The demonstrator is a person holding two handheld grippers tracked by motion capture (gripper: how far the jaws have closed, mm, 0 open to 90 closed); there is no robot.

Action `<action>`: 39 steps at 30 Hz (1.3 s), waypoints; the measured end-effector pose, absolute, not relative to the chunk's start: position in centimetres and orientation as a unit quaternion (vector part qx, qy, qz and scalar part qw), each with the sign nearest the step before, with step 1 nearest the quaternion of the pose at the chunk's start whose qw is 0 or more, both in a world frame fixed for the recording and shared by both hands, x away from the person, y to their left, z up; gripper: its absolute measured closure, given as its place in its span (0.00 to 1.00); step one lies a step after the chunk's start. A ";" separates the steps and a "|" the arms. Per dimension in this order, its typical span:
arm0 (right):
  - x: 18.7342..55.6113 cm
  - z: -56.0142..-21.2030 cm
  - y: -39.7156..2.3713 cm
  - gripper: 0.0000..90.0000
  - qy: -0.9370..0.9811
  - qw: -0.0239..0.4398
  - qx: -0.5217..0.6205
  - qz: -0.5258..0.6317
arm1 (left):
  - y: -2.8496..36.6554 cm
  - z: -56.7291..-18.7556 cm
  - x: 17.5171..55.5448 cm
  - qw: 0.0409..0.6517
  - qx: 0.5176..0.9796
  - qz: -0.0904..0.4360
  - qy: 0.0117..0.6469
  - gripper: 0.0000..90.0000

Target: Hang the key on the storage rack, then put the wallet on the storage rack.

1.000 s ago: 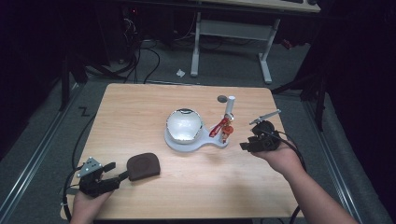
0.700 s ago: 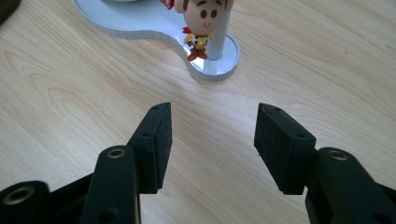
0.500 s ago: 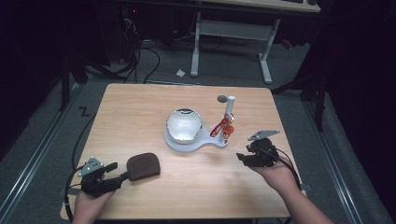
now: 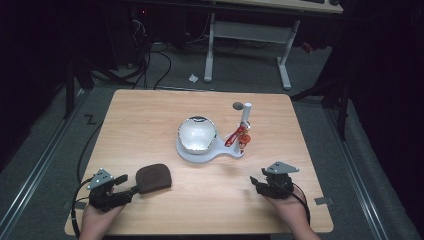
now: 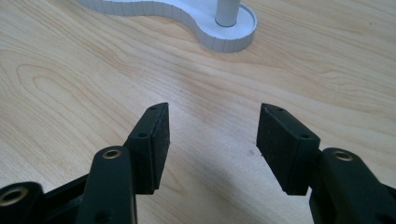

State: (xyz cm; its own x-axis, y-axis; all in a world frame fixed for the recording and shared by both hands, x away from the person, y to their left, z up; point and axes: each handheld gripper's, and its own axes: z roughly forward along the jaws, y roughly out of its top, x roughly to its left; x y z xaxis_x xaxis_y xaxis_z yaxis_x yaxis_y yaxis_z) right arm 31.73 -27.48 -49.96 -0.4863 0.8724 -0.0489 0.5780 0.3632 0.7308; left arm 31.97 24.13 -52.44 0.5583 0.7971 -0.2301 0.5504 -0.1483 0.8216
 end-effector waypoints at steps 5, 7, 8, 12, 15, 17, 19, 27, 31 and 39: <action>30.9 -51.0 -27.7 0.48 0.782 0.225 0.465 0.348 | 24.1 -52.3 32.1 0.466 0.747 0.133 0.456 0.32; 28.9 -51.5 -27.9 0.51 0.754 0.265 0.470 0.374 | 24.1 -52.0 32.0 0.470 0.743 0.140 0.456 0.30; 28.2 -51.7 -28.0 0.53 0.750 0.277 0.468 0.377 | 24.1 -52.0 32.0 0.470 0.743 0.140 0.456 0.30; 27.8 -50.9 -28.3 0.49 0.757 0.292 0.446 0.379 | 23.8 -52.1 32.0 0.471 0.743 0.140 0.454 0.29; 28.3 -51.6 -28.4 0.50 0.759 0.273 0.454 0.379 | 23.8 -52.3 32.0 0.471 0.731 0.145 0.472 0.29; 28.4 -51.8 -28.4 0.50 0.757 0.273 0.457 0.380 | 23.9 -52.3 31.9 0.475 0.726 0.145 0.476 0.29; 28.8 -52.0 -28.5 0.50 0.753 0.272 0.461 0.382 | 23.9 -52.2 32.0 0.481 0.721 0.147 0.476 0.30; 28.8 -52.2 -28.4 0.50 0.759 0.278 0.454 0.375 | 23.5 -52.0 32.7 0.476 0.735 0.152 0.459 0.32; 28.0 -52.3 -28.9 0.51 0.758 0.279 0.458 0.371 | 23.2 -52.0 33.0 0.479 0.732 0.146 0.462 0.32; 28.3 -52.1 -29.7 0.51 0.742 0.282 0.477 0.377 | 23.1 -52.4 32.8 0.481 0.729 0.135 0.468 0.34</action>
